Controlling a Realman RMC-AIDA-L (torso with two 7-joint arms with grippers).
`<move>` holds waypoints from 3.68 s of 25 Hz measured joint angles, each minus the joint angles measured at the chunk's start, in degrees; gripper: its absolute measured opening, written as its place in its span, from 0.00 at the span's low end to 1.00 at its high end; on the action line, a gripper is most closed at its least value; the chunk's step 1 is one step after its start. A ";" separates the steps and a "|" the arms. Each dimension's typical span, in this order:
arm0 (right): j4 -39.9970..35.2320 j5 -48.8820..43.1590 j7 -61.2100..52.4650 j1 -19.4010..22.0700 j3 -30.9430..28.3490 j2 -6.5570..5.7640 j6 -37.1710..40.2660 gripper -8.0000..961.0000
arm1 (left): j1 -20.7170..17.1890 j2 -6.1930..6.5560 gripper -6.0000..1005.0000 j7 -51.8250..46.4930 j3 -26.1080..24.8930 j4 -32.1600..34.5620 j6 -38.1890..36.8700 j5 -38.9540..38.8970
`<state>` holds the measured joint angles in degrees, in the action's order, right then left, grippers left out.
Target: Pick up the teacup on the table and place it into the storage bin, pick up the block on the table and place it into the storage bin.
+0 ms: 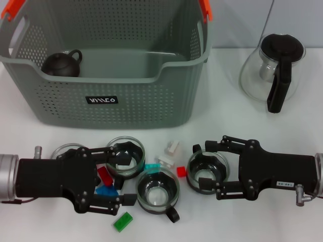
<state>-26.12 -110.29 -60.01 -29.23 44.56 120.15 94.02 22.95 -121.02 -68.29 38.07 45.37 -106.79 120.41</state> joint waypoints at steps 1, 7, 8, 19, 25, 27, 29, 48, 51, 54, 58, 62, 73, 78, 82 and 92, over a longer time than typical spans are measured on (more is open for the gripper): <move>0.00 0.00 -0.01 -0.01 0.00 0.00 -0.02 0.95 | 0.01 0.00 0.84 0.00 0.07 0.00 0.05 0.00; -0.11 -0.11 -0.76 -0.06 0.12 0.00 -0.30 0.95 | 0.12 0.00 0.84 -0.03 0.15 -0.09 0.30 0.00; -0.17 -0.14 -1.08 -0.09 0.17 -0.01 -0.36 0.95 | 0.12 0.00 0.84 -0.04 0.16 -0.12 0.31 0.00; -1.96 -1.15 -6.30 -0.49 0.80 -0.10 -0.59 0.94 | 0.06 0.12 0.84 -0.93 -1.52 -0.05 -0.05 -0.01; -17.84 -10.82 -30.37 -3.20 7.48 -0.19 2.97 0.94 | -0.93 1.30 0.84 -2.28 -9.98 0.11 -2.04 0.57; -23.98 -14.60 -36.41 -4.68 9.49 -0.15 6.61 0.94 | -1.22 1.47 0.84 -2.19 -12.37 0.13 -2.45 1.08; -28.15 -17.61 -40.00 -6.59 10.52 -0.14 10.12 0.93 | -1.60 1.54 0.84 -2.15 -13.52 0.14 -2.52 1.31; -34.56 -31.45 -56.77 -20.42 29.26 0.95 7.33 0.65 | -2.44 1.03 0.84 -2.04 -16.19 -1.10 -0.94 0.89; -34.44 -31.25 -57.89 -20.15 33.00 0.96 4.15 0.62 | -2.46 0.98 0.84 -2.04 -17.24 -1.38 -0.92 0.87; -34.10 -31.25 -59.34 -19.65 37.35 0.99 0.88 0.60 | -2.47 0.97 0.84 -2.01 -18.27 -1.92 -0.92 0.87; -34.09 -30.97 -61.23 -18.89 42.48 1.11 -2.99 0.57 | -2.47 0.96 0.84 -2.02 -18.36 -1.98 -0.92 0.87; -34.10 -30.65 -62.61 -18.24 46.50 1.13 -5.72 0.57 | -2.45 0.96 0.84 -2.02 -18.38 -2.33 -0.92 0.87; -32.73 -30.63 -65.29 -16.67 54.60 1.14 -12.52 0.54 | -2.49 0.95 0.84 -2.02 -18.39 -2.46 -0.90 0.88; -32.77 -30.50 -65.39 -16.29 55.14 1.11 -12.15 0.41 | -2.47 0.88 0.84 -2.02 -18.39 -2.57 -0.87 0.87; -33.94 -30.00 -65.46 -15.70 53.90 0.85 -11.42 0.32 | -2.47 0.79 0.84 -2.02 -18.39 -2.58 -0.87 0.87; -41.26 -29.63 -64.56 -14.10 44.91 0.37 -1.11 0.10 | -2.57 0.79 0.84 -2.02 -18.38 -2.57 -0.85 0.88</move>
<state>-67.38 -139.93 -124.57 -43.33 89.47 120.52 92.91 20.38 -120.24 -70.31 19.69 42.81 -107.64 121.29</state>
